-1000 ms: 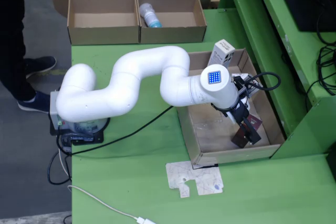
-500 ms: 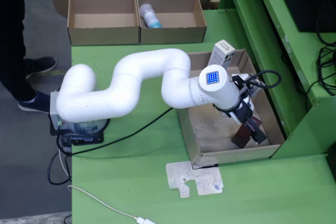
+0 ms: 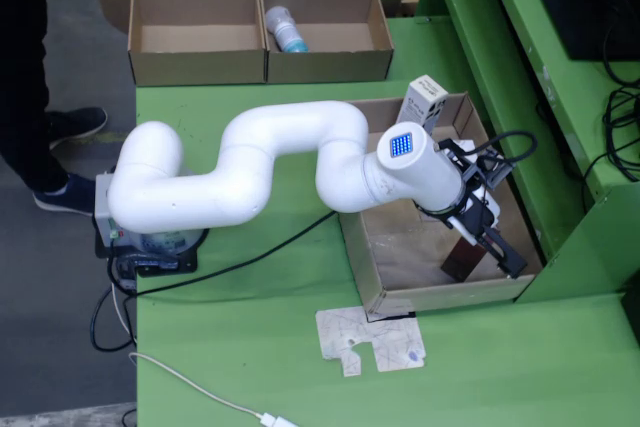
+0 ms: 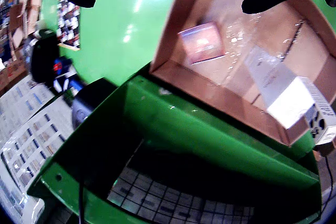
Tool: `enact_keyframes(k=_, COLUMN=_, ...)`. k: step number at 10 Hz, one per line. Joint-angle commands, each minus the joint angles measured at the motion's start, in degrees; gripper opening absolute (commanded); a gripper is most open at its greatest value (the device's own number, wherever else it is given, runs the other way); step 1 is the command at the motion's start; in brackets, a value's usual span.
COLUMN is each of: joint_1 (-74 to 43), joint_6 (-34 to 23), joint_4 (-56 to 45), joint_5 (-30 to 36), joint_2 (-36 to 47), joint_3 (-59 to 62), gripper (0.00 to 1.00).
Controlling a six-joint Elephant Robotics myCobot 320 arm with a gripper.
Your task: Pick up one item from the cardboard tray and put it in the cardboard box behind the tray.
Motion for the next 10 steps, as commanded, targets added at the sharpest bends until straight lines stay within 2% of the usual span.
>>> enact_keyframes(k=1, joint_1=1.16, joint_6=-0.64, joint_4=6.81, joint_5=-9.25, joint_2=0.02, joint_3=1.58, gripper=1.0)
enact_keyframes(k=2, joint_1=3.18, joint_6=-1.74, joint_4=10.52, joint_5=-19.28, joint_2=-1.59, joint_3=1.58, gripper=1.0)
enact_keyframes(k=3, joint_1=2.81, joint_6=-1.49, joint_4=10.03, joint_5=-17.62, joint_2=-1.51, joint_3=1.58, gripper=1.0)
enact_keyframes(k=8, joint_1=-0.21, joint_6=2.22, joint_4=3.56, joint_5=-3.46, joint_2=1.42, joint_3=1.58, gripper=1.0)
enact_keyframes(k=9, joint_1=-1.63, joint_6=2.38, joint_4=-2.13, joint_5=3.75, joint_2=3.24, joint_3=1.58, gripper=1.0)
enact_keyframes(k=10, joint_1=-2.04, joint_6=2.63, joint_4=-8.53, joint_5=7.79, joint_2=5.29, joint_3=1.58, gripper=1.0)
